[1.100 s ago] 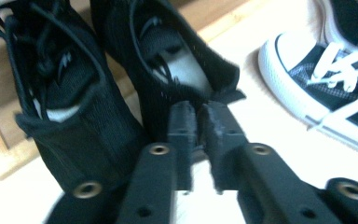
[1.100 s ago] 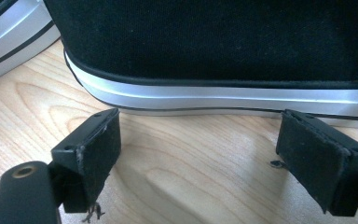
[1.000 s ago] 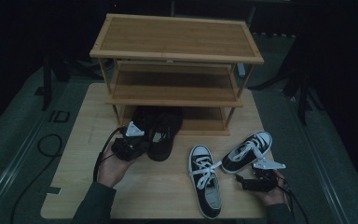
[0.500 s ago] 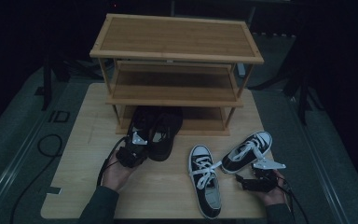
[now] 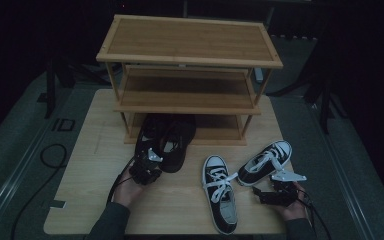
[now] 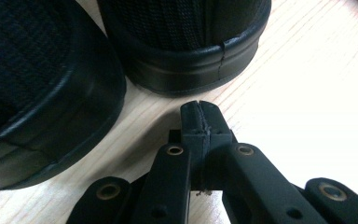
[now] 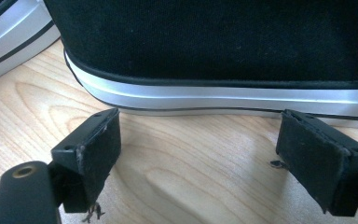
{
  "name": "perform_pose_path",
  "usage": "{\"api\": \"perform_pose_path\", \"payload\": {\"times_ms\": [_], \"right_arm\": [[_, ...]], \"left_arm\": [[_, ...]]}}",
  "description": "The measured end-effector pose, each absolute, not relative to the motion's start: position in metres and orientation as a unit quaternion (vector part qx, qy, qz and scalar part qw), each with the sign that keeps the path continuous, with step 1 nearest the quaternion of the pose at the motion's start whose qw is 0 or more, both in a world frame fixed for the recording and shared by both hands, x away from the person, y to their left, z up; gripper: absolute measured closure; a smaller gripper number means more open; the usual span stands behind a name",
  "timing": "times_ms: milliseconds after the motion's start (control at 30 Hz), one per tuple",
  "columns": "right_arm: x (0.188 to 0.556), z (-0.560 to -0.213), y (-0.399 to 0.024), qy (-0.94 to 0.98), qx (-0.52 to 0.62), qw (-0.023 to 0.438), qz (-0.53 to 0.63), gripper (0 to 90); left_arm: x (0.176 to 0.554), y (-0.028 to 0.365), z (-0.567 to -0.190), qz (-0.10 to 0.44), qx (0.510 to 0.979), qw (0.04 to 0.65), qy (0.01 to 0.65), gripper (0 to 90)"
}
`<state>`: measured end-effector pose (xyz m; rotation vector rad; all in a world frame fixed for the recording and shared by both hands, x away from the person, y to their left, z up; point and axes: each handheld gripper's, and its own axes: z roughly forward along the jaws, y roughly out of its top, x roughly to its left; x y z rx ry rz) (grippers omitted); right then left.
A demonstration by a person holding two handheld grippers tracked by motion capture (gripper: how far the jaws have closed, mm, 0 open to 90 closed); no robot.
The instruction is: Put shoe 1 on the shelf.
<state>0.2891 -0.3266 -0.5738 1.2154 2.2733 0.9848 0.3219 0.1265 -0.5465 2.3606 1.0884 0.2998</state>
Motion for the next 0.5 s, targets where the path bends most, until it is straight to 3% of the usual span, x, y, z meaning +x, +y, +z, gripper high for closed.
{"api": "perform_pose_path", "payload": {"times_ms": [500], "right_arm": [[0.289, -0.574, -0.327, 0.809, 0.432, 0.190, 0.350, 13.8]], "left_arm": [[0.333, 0.111, -0.533, 0.138, 0.864, 0.264, 0.405, 89.8]]}}
